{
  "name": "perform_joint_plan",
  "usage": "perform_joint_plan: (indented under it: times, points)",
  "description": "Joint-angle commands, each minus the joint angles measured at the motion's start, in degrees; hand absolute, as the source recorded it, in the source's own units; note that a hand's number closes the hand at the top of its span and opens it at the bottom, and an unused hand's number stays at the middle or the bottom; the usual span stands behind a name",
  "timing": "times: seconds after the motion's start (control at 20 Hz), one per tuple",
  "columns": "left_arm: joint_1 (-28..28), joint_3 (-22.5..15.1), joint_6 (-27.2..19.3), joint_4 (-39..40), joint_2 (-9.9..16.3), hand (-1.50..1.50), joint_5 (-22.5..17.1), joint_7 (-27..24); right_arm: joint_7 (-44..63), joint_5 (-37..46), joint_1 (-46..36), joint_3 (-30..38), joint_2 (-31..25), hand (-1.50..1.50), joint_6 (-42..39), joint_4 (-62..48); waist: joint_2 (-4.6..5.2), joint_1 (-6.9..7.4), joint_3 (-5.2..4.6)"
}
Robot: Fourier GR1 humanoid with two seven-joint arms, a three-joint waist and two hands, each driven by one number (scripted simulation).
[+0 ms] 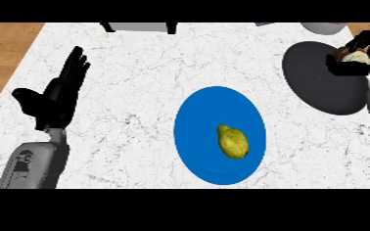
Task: Pick the cupcake from the plate and place it in the pan
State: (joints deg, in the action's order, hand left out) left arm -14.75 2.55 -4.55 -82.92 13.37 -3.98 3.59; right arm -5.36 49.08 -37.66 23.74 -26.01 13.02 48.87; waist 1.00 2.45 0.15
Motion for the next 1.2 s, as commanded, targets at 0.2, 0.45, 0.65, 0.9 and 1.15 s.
perform_joint_plan:
  times: [0.2, 0.45, 0.65, 0.9, 1.15]
  points:
    - [-1.9, -0.5, -0.5, 1.0, -0.9, 0.00, 1.0, -0.4, -11.4, -1.1, -7.2, 5.3, -5.4, 1.50, 9.1, -23.3, 0.57, 1.11, 0.12]
    - [-1.4, -1.3, -0.2, 0.6, -1.2, 0.00, 1.3, -0.8, -11.7, -4.0, -8.5, 8.0, -5.9, -1.50, 4.2, -30.4, 1.03, 2.22, 0.21]
    - [-5.1, -0.5, -0.3, 1.1, -0.5, 0.00, 1.0, 1.6, -11.6, -7.1, -10.1, 9.4, -5.3, -1.50, -7.4, -34.9, 1.30, 2.29, 0.32]
    - [-1.8, -0.6, 0.6, 0.0, -0.9, 0.00, 0.3, 0.2, -18.7, -8.1, -8.4, 10.7, -6.7, -1.50, -6.8, -36.6, 1.03, 2.30, 0.28]
    - [-1.5, -1.2, -0.6, -0.7, -1.5, 0.00, 1.4, 1.2, -26.9, -15.2, -7.8, 17.4, -6.7, -1.50, -6.5, -35.5, 0.51, 1.11, 0.30]
